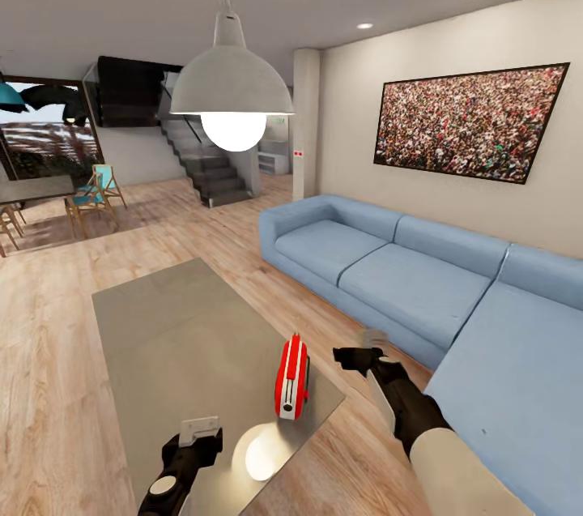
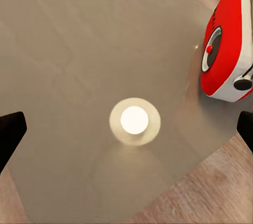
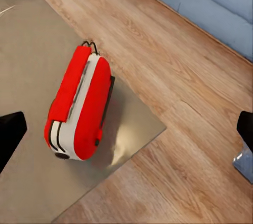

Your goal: Turn on the radio receiver that's on the table in the living room.

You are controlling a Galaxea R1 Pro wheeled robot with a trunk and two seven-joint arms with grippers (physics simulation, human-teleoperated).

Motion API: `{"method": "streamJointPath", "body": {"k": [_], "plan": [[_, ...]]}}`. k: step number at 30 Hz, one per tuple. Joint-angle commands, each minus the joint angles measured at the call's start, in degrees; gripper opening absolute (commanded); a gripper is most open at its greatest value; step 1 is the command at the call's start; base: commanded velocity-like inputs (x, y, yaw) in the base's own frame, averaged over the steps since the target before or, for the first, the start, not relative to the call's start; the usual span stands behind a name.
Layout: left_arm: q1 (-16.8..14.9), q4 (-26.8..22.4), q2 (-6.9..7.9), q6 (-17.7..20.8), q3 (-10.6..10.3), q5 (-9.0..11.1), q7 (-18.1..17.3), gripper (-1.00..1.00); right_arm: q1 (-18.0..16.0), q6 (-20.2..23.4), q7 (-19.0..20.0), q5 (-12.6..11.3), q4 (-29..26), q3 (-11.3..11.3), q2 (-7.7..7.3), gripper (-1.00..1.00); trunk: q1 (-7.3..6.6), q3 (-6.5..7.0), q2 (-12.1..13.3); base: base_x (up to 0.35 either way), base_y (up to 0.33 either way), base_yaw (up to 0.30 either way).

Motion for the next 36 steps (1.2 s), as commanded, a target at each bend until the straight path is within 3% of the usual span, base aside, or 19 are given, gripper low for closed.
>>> {"method": "streamJointPath", "body": {"k": [1,4,5,7,9,12,17,22,25,32,36], "plan": [[0.0,0.0,0.00,-0.1,0.0,0.0,0.0,1.00,-0.6,1.2,0.0,-0.1,-0.7,0.0,0.16,1.00,0.00,-0.01,0.0,0.000,0.000,0.000],[0.0,0.0,-0.03,-0.5,0.0,0.0,0.0,1.00,-2.2,9.4,-0.1,-0.7,-6.4,-0.1,2.53,1.00,0.00,-0.01,0.0,0.000,0.000,0.000],[0.0,0.0,-0.13,-0.6,0.0,0.1,0.0,1.00,-2.7,15.8,-0.2,-0.9,-9.5,0.0,4.17,1.00,0.00,-0.01,0.0,0.000,0.000,0.000],[0.0,0.0,-0.20,-0.6,-0.1,0.1,0.0,1.00,-3.2,18.4,-0.2,-1.0,-11.2,0.0,4.38,1.00,0.00,-0.01,0.0,0.000,0.000,0.000],[0.0,0.0,-0.24,-0.6,-0.2,0.3,-0.1,1.00,-3.9,24.1,-0.2,-0.7,-14.3,3.0,4.38,1.00,0.00,-0.01,0.0,0.000,0.000,0.000],[0.0,0.0,-0.25,-0.6,-0.2,0.4,-0.1,1.00,-4.1,29.8,0.1,-0.8,-16.7,5.5,4.38,1.00,0.00,-0.01,0.0,0.000,0.000,0.000],[0.0,-0.1,-0.33,-0.6,-0.2,0.5,0.0,1.00,-4.2,32.5,0.0,-1.1,-17.9,5.0,4.38,1.00,0.00,-0.01,0.0,0.000,0.000,0.000],[0.0,-0.1,-0.34,-0.6,-0.1,0.5,0.0,1.00,-4.2,32.8,-0.1,-1.3,-18.2,-3.2,4.38,1.00,0.00,-0.01,0.0,0.000,0.000,0.000],[0.0,-0.1,-0.34,-0.6,-0.1,0.5,0.0,1.00,-4.2,32.8,0.1,-1.4,-18.3,-4.9,4.38,1.00,0.00,-0.01,0.0,0.000,0.000,0.000],[0.0,-0.1,-0.28,-0.5,-0.1,0.5,-0.2,1.00,-4.2,32.7,-0.1,-1.1,-20.4,-5.5,4.38,1.00,0.00,-0.01,0.0,0.000,0.000,0.000],[0.0,-0.2,-0.21,-0.5,0.0,0.6,-0.2,1.00,-4.2,32.7,-0.2,-0.9,-21.3,-5.5,3.08,1.00,0.00,-0.01,0.0,0.000,0.000,0.000]]}}
